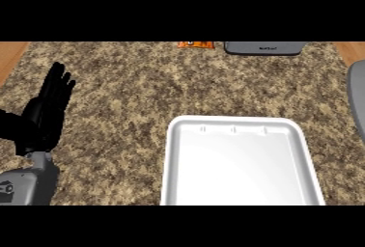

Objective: Pick the bell pepper from the tray and place it in the pot

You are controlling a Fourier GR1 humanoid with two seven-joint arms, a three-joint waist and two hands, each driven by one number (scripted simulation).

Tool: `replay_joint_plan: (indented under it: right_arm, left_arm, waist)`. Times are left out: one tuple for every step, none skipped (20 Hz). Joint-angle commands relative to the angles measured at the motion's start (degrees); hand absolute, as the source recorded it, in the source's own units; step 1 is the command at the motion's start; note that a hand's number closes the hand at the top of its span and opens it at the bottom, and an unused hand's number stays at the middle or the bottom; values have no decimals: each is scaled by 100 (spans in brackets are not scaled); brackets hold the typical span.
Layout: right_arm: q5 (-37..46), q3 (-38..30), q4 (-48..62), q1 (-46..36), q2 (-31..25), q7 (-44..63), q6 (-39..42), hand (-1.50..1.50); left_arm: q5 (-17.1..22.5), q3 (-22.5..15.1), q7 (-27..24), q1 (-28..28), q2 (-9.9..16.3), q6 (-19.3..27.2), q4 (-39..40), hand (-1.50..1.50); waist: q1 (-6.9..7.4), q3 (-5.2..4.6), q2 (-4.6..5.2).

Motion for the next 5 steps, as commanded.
replay_joint_plan:
  right_arm:
    - [29,67,278,-10,-416,-334,531,-150]
    - [-14,27,351,68,-399,-410,566,-150]
    - [81,153,290,281,-258,-734,492,-150]
    - [45,124,406,159,-352,-511,476,-150]
    - [-44,89,382,187,-387,-632,665,-150]
  left_arm:
    - [-202,-114,336,-313,-46,223,12,0]
    - [-150,-205,30,47,-149,104,-189,0]
    - [-43,36,166,-77,96,-1,-59,0]
    - [104,66,-128,203,35,-151,-52,0]
    - [-36,107,-57,-205,21,50,212,0]
  waist:
    - [4,21,8]
    - [52,25,7]
    - [-1,16,-5]
    - [50,16,3]
    - [-43,12,-1]
